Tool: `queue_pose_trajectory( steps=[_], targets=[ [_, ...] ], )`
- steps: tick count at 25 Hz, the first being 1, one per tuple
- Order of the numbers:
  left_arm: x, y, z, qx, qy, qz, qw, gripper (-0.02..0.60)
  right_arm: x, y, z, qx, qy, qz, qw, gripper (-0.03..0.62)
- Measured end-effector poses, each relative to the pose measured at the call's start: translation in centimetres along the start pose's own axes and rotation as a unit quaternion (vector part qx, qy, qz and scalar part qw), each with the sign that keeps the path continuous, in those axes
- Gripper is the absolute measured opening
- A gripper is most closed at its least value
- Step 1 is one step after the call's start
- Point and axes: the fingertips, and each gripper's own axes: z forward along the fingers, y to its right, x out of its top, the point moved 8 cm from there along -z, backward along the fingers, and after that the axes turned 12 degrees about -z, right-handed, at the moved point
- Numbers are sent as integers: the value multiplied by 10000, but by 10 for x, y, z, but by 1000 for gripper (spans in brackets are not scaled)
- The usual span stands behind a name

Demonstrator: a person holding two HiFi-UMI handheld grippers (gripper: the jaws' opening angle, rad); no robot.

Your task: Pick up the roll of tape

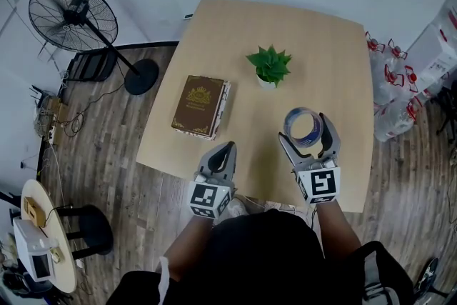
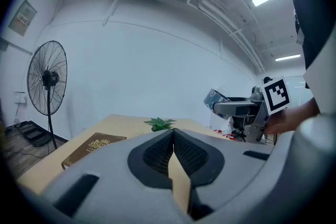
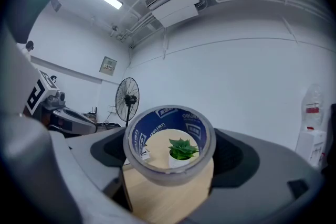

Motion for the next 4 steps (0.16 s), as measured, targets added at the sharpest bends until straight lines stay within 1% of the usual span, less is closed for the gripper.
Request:
queue_pose_trajectory(
  steps=[4],
  targets=[
    [1,3,-1,-2,18,-1,10000,3,-1,0,-3,10,6,-3,10000,474]
  ],
)
